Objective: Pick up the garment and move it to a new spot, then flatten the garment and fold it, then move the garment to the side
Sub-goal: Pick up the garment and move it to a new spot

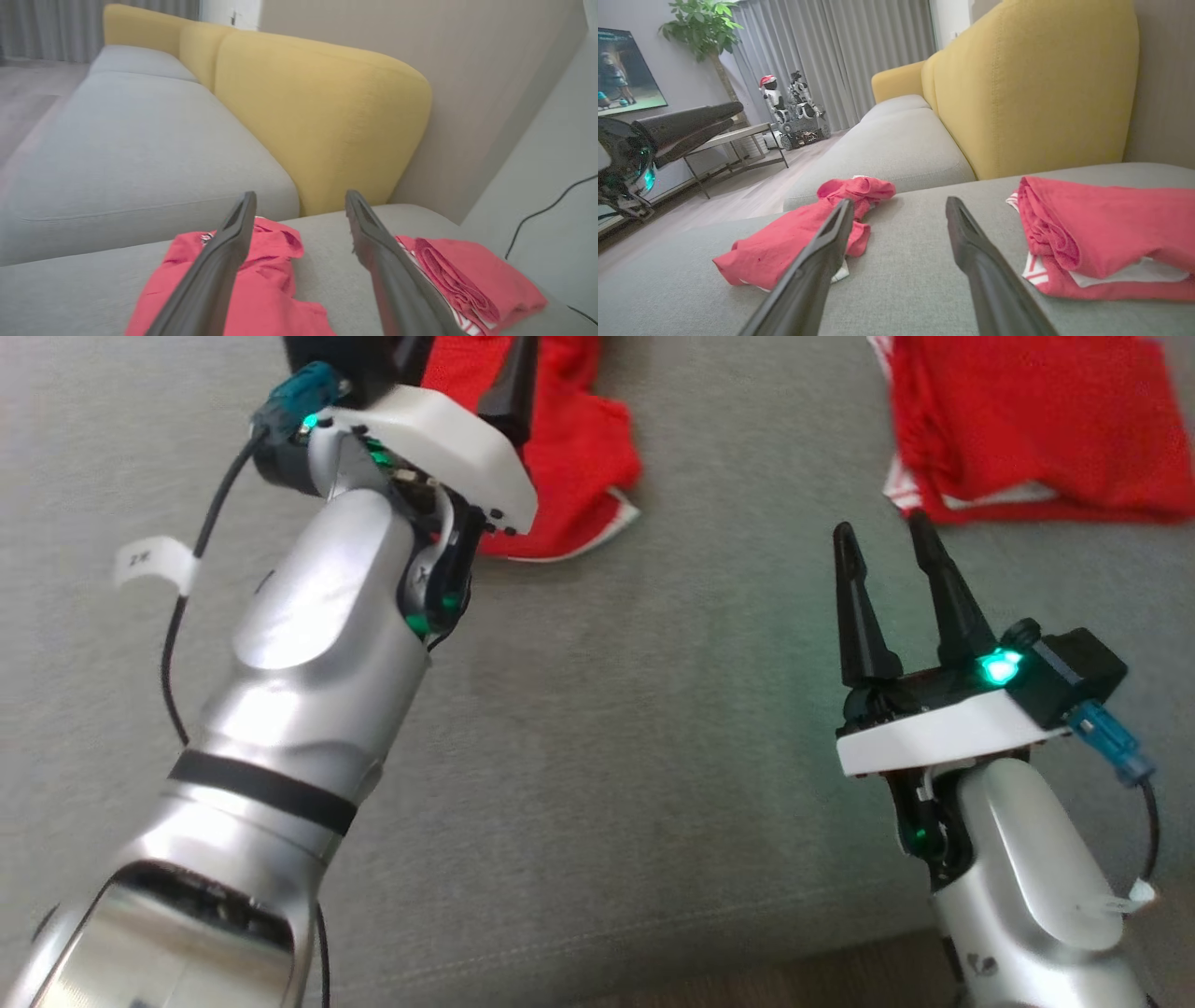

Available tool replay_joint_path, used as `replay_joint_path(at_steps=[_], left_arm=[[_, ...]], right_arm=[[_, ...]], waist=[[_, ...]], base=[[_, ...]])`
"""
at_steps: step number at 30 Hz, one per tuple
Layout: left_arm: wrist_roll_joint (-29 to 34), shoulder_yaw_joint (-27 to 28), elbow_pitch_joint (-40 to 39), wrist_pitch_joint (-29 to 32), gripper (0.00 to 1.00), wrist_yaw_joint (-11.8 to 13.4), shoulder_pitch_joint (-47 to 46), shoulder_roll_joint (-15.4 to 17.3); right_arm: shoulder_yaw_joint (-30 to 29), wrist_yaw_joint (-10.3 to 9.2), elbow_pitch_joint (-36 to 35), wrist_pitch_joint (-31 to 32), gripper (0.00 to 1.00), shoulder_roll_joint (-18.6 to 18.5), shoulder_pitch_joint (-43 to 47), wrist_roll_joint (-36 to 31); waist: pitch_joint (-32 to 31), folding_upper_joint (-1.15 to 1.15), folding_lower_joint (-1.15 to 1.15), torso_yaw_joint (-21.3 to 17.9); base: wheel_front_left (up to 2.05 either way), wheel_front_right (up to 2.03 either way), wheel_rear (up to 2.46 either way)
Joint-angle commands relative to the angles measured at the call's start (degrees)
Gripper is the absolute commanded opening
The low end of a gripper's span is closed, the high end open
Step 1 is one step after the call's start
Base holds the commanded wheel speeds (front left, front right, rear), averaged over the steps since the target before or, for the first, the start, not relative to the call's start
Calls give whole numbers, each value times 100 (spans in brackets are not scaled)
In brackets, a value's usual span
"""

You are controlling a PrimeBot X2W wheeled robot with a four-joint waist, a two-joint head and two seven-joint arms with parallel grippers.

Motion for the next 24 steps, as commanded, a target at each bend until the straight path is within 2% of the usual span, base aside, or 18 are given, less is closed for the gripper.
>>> replay_joint_path(at_steps=[1,7,10,14,19,24], left_arm=[[-8,212,-228,-53,100,18,-94,177],[66,909,-1058,-67,100,67,867,563],[116,1264,-1551,-68,100,29,1563,632],[320,1696,-2205,-69,100,-6,2483,588],[756,2347,-3079,-69,100,-189,3459,419],[991,2678,-3289,-69,100,-396,4027,202]], right_arm=[[64,37,-164,-62,100,58,42,-59],[-195,37,-74,-62,100,58,237,-302],[-360,37,-33,-62,100,52,381,-382],[-463,37,-1,-28,100,34,554,-426],[-471,37,-49,53,100,2,625,-457],[-503,37,-87,171,100,-33,659,-463]], waist=[[-198,0,0,284],[-478,0,0,802],[-597,0,0,1033],[-696,0,0,1253],[-727,0,0,1356],[-731,0,0,1440]], base=[[0,0,0],[0,0,0],[0,0,0],[0,0,0],[0,0,0],[0,0,0]])
